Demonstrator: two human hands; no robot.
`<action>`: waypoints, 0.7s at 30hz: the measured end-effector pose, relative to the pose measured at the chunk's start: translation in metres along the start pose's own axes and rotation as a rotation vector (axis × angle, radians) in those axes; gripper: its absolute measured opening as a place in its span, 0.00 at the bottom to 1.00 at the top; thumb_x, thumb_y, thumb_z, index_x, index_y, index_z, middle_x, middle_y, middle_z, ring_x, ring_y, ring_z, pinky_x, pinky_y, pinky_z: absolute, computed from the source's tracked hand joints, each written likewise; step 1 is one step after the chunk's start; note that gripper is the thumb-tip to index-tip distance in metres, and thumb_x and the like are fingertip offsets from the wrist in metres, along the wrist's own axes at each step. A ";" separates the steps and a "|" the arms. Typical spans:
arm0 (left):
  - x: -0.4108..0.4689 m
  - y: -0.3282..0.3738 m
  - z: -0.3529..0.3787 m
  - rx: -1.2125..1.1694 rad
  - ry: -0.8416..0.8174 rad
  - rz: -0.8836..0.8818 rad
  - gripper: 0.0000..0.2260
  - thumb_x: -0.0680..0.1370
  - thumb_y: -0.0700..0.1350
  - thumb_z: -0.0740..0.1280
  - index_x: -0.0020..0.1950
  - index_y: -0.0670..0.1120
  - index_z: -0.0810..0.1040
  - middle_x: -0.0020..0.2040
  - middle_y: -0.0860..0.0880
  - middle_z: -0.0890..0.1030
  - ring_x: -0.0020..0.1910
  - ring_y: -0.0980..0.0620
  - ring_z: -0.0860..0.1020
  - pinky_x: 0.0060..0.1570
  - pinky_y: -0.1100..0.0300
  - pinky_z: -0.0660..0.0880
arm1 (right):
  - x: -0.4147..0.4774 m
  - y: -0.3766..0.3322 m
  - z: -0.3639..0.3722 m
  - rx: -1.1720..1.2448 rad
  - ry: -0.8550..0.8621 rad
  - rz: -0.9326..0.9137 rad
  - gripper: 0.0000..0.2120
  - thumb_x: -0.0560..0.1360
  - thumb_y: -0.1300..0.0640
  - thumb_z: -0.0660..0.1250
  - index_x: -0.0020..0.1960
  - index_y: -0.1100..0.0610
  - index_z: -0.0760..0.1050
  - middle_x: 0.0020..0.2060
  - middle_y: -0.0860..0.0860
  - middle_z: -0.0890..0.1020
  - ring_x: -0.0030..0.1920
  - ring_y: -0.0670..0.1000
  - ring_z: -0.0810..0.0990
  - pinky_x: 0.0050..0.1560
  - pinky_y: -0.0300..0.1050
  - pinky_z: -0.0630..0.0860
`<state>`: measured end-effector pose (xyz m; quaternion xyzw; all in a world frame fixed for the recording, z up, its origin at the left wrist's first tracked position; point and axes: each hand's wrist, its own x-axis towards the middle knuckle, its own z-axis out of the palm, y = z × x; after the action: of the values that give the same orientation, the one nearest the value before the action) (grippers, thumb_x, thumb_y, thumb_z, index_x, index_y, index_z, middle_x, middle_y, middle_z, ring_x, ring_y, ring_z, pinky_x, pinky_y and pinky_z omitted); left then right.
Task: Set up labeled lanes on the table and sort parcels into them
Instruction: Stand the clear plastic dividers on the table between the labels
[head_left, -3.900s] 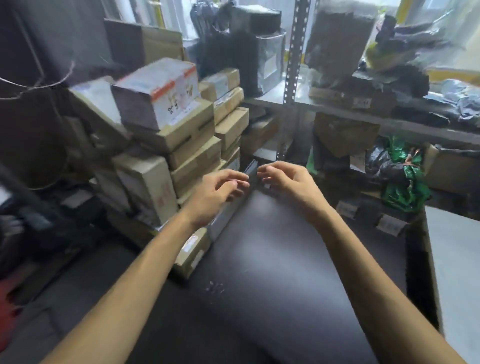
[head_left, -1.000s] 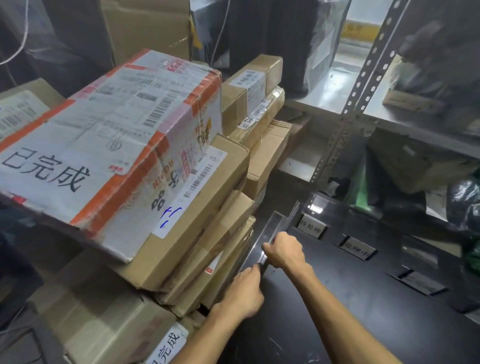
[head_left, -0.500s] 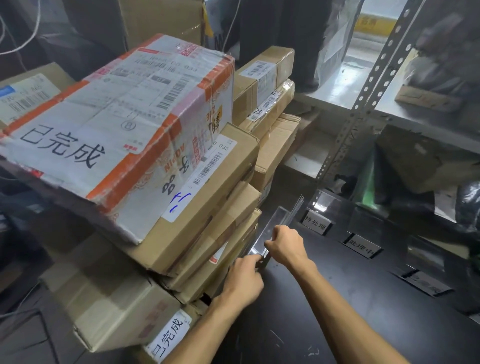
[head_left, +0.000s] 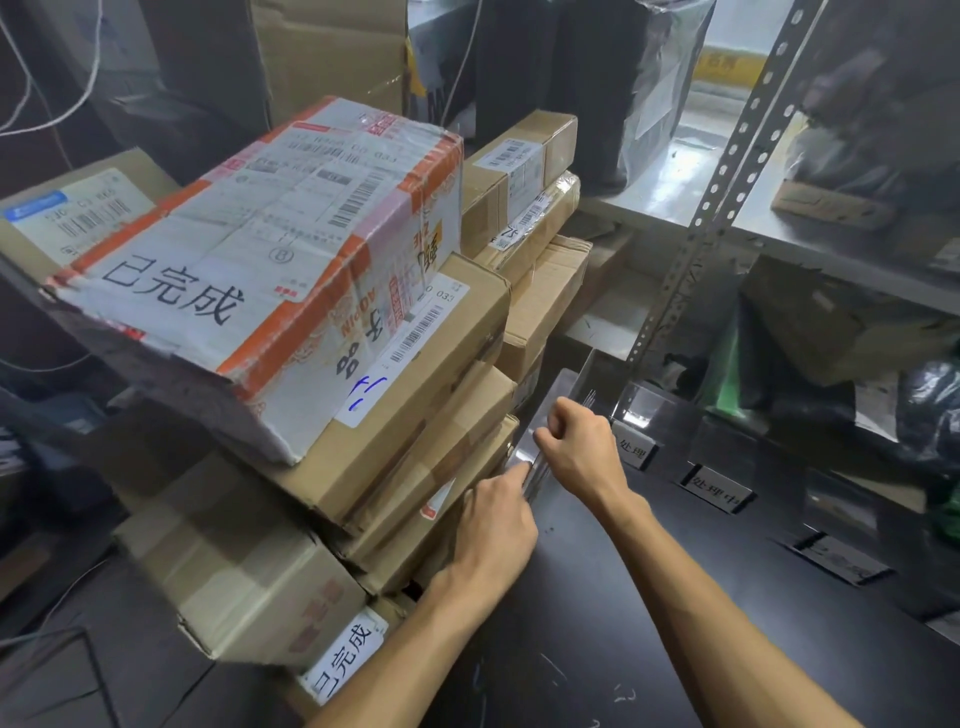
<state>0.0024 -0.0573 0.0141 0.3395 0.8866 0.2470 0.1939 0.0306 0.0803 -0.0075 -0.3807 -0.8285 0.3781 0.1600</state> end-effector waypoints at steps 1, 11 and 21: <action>-0.001 0.004 -0.003 0.005 0.018 0.015 0.20 0.83 0.38 0.59 0.76 0.46 0.70 0.67 0.42 0.80 0.66 0.42 0.77 0.64 0.50 0.72 | -0.001 -0.004 -0.005 0.013 0.027 -0.021 0.14 0.74 0.63 0.66 0.34 0.55 0.63 0.28 0.48 0.69 0.29 0.47 0.63 0.32 0.43 0.65; -0.019 0.040 -0.020 -0.094 0.108 0.217 0.27 0.80 0.38 0.61 0.79 0.52 0.64 0.71 0.47 0.77 0.70 0.47 0.74 0.69 0.53 0.68 | -0.030 -0.039 -0.072 0.096 0.296 -0.222 0.15 0.74 0.65 0.66 0.38 0.52 0.62 0.27 0.46 0.68 0.28 0.46 0.65 0.30 0.36 0.62; -0.061 0.070 0.004 -0.280 -0.030 0.449 0.28 0.83 0.34 0.58 0.82 0.50 0.60 0.71 0.47 0.76 0.71 0.49 0.74 0.70 0.57 0.68 | -0.086 -0.027 -0.117 -0.033 0.270 0.150 0.36 0.79 0.54 0.62 0.83 0.51 0.49 0.58 0.59 0.82 0.55 0.63 0.81 0.58 0.58 0.77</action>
<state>0.0824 -0.0533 0.0613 0.5011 0.7434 0.3990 0.1927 0.1380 0.0632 0.0917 -0.4915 -0.7749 0.3205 0.2352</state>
